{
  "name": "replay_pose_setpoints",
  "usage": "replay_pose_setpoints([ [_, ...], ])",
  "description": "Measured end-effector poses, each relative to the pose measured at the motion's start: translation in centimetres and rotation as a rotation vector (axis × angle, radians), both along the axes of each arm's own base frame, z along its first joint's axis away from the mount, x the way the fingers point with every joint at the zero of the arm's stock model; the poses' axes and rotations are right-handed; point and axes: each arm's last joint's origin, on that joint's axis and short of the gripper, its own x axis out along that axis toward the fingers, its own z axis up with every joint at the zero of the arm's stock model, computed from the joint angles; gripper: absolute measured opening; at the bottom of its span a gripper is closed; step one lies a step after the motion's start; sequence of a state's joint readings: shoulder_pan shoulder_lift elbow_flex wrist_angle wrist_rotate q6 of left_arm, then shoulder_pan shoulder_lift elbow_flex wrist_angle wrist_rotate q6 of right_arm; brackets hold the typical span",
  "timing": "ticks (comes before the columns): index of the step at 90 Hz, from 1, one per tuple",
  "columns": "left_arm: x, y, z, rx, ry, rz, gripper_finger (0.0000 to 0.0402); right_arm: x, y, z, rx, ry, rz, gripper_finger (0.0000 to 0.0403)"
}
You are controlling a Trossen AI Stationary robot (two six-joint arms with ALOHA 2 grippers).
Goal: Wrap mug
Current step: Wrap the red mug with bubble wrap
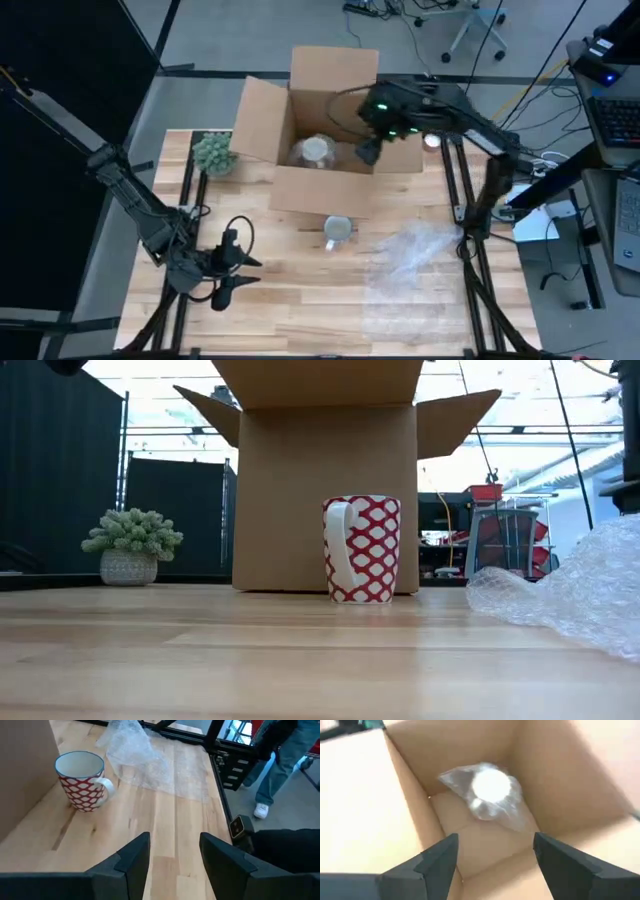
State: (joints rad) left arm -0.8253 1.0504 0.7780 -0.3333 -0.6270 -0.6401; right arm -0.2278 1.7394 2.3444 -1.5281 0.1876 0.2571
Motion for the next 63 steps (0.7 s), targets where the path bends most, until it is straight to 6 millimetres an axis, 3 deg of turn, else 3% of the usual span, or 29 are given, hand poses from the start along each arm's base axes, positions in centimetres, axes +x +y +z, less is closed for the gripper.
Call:
replay_pose_setpoints([
  [12,0.1,0.0,-0.1,0.003,0.0,0.004,0.0161,-0.9,4.1,0.5,0.065,-0.019,0.05,0.0243],
  [25,0.2,-0.2,-0.4,0.011,0.011,0.008,0.0161,-0.8,9.2,-0.6,0.101,0.022,0.162,0.0242],
  [43,0.5,-0.5,-0.8,0.026,0.024,0.01,0.0161,-0.1,16.2,-5.4,0.071,0.142,0.182,0.0242],
  [63,0.5,-0.5,-0.8,0.02,0.018,0.013,0.0161,-0.6,22.5,-13.0,0.148,0.232,0.125,0.0242],
])
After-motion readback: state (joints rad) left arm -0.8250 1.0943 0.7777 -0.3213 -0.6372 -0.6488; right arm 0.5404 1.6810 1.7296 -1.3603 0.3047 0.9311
